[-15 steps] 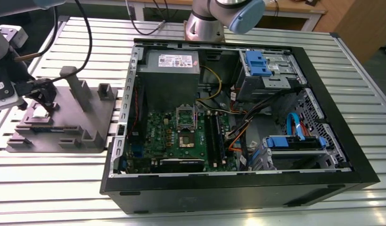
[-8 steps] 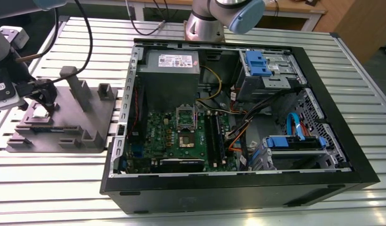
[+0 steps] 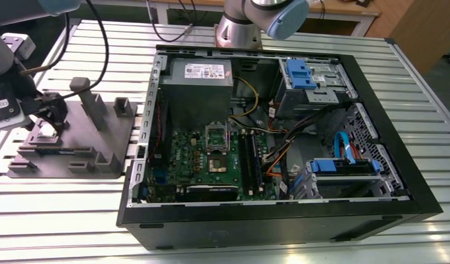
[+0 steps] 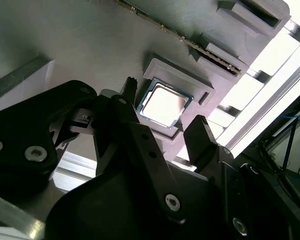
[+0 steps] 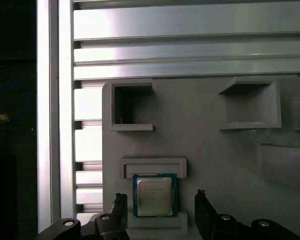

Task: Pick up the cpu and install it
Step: 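Pick up the cpu and move it towards the insertion slot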

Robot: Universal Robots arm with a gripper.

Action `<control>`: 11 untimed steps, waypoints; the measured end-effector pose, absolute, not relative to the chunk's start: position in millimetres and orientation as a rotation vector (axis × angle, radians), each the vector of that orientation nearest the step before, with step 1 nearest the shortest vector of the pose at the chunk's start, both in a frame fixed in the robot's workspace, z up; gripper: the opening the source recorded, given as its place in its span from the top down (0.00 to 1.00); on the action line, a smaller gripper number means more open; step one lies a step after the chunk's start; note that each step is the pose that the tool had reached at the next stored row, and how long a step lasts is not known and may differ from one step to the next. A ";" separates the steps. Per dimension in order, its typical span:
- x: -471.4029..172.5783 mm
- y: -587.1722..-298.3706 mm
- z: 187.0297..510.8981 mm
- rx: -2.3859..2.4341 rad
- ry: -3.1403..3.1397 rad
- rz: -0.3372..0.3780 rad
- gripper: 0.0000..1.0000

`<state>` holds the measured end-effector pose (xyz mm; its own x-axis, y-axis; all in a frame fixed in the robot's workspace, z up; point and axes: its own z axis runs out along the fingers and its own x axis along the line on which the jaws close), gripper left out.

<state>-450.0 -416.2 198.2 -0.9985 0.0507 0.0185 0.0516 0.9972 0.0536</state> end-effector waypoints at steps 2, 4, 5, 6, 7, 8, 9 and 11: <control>-450.1 -415.1 196.9 -0.081 -3.122 -0.085 0.35; -450.3 -414.4 195.3 -0.083 -3.122 -0.085 0.35; -450.6 -414.4 194.7 -0.084 -3.122 -0.085 0.35; -451.0 -414.3 193.9 -0.085 -3.122 -0.085 0.35; -451.4 -414.3 193.2 -0.085 -3.122 -0.085 0.35; -451.6 -414.3 192.3 -0.085 -3.122 -0.085 0.35; -451.7 -414.3 191.5 -0.086 -3.122 -0.085 0.35; -451.9 -414.3 190.2 -0.088 -3.122 -0.085 0.35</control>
